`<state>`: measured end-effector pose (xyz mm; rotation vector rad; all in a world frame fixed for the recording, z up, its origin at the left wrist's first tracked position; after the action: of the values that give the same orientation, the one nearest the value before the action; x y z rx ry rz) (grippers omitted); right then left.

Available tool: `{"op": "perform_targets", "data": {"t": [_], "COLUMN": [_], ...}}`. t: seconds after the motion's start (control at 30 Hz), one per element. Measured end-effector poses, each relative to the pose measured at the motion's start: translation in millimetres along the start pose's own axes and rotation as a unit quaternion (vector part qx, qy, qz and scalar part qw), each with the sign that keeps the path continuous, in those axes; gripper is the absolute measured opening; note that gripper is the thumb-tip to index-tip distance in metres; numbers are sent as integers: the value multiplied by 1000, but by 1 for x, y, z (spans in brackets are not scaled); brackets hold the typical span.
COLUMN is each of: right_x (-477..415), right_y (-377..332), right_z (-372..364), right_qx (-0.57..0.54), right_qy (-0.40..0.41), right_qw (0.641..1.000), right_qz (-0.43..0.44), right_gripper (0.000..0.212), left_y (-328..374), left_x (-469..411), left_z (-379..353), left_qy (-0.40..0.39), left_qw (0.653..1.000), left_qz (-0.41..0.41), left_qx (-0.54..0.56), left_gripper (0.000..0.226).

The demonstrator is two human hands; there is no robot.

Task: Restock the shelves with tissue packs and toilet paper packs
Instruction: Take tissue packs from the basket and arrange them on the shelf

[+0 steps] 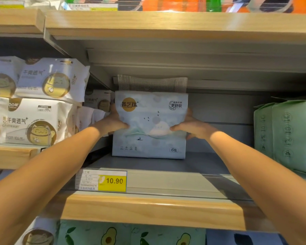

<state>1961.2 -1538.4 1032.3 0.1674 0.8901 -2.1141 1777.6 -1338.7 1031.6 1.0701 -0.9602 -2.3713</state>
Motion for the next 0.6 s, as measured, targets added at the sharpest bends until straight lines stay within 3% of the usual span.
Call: {"op": "perform_targets", "data": {"t": [0.13, 0.27, 0.5, 0.6], "right_x": [1, -1, -2, -2], "right_y": [-2, -2, -2, -1], "right_z": [-1, -3, 0, 2], "right_qx": [-1, -4, 4, 18], "right_qy": [0, 2, 29, 41], "right_qw": [1000, 1000, 999, 998], "right_qz": [-2, -11, -33, -39], "right_gripper": [83, 79, 79, 88], "left_y": [3, -4, -10, -11], "left_x": [-5, -15, -26, -28], "left_z": [-3, -2, -5, -5], "left_qy": [20, 52, 27, 24], "left_qw": [1000, 998, 999, 997], "left_qz": [-15, -4, -33, -50], "left_qx": [0, 41, 32, 47], "left_gripper": [88, 110, 100, 100]}}
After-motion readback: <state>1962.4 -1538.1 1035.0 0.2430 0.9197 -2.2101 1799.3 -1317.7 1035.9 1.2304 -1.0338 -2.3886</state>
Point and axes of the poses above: each hand's wrist, its own x-axis away from the middle knuckle, its own z-axis out of the back of the hand, y = z × x, the point moved 2 cm from there along -x, towards the middle knuckle, and after that the axes turned 13 degrees about x, right-handed, at the moved point
